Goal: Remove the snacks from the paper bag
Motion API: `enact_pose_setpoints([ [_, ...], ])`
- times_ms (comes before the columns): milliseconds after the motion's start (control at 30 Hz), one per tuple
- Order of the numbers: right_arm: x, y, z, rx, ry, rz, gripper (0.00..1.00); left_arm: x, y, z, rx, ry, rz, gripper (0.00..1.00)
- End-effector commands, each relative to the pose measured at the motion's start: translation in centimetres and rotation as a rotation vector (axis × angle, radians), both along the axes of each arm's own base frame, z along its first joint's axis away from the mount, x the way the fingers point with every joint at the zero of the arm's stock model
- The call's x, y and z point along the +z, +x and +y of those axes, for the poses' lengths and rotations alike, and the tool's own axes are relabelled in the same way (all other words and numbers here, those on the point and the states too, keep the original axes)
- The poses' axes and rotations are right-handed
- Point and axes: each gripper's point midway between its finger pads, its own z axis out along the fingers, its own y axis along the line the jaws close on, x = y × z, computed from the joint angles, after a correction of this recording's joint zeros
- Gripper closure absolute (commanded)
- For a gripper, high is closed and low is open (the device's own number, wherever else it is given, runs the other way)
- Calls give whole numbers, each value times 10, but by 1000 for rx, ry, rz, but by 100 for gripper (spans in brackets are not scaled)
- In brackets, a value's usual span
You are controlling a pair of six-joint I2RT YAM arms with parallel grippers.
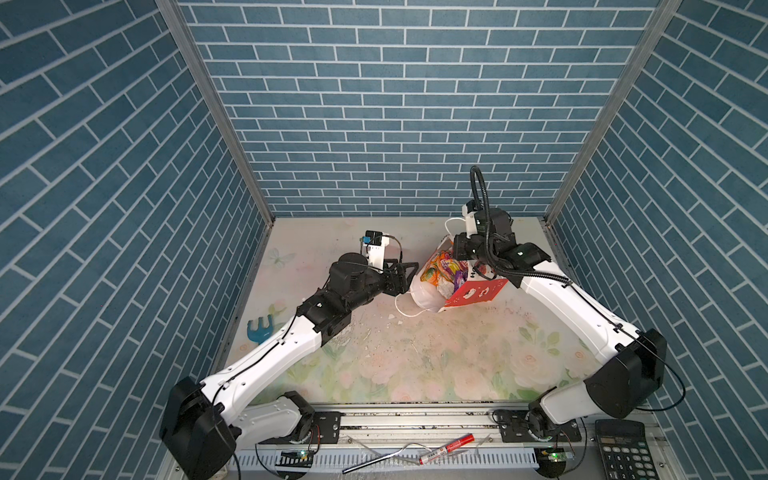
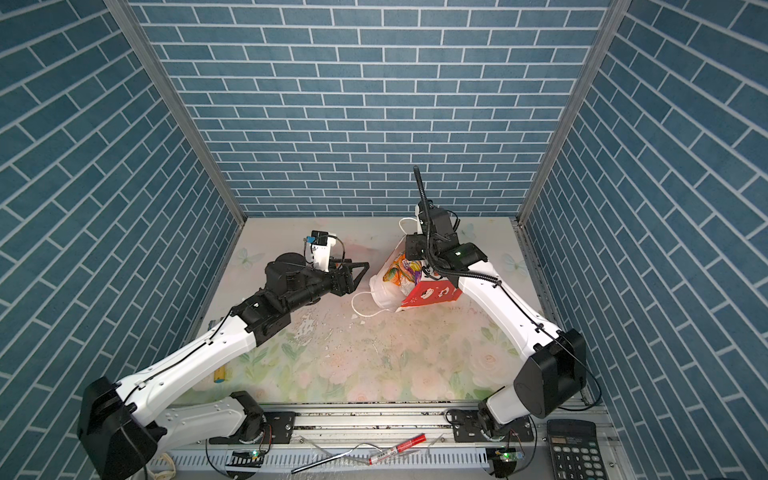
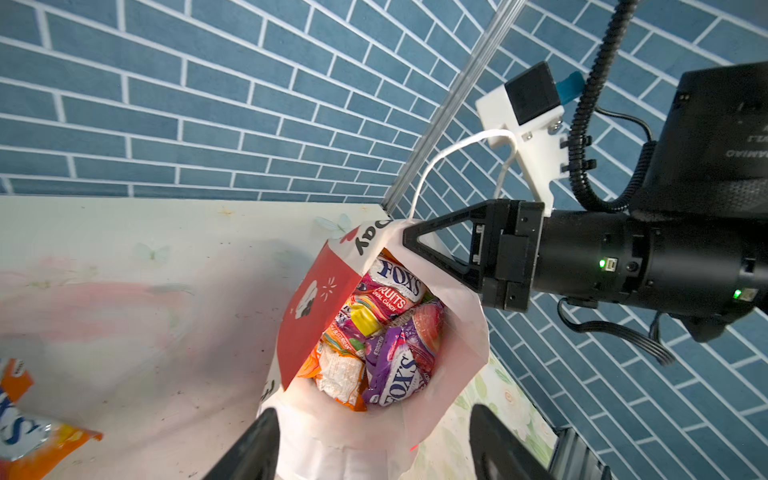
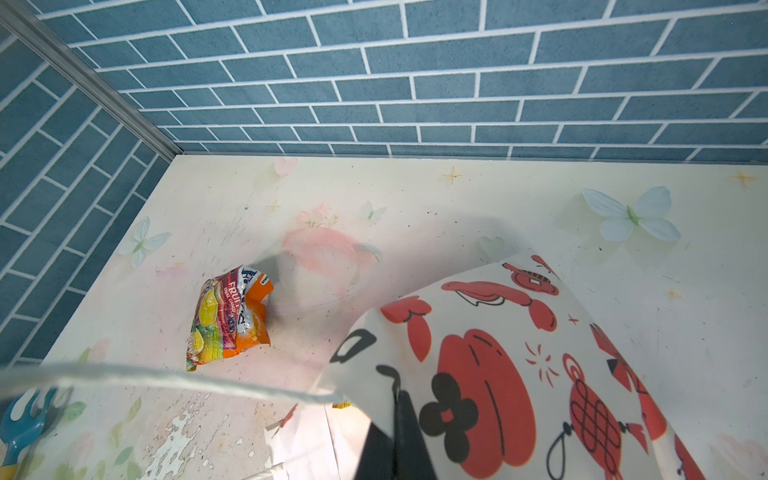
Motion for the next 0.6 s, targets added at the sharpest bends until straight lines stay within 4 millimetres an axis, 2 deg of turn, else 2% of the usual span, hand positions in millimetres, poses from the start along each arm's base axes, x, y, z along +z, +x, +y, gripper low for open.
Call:
enact_pose_setpoints([
  [0,4,-5,-4,-29,43,5,100,-4,-3,-23,-98,-47,-3,29],
  [100,4,-7,-3,-18,48,4,100,-10,-5,-39,-166,-78,23,32],
  [300,6,-9,0,-1,67,-2,100,-19,-5,-58,-216,-96,38,47],
  [567,8,-8,2,7,72,-6,100,-27,2,-76,-253,-129,86,50],
])
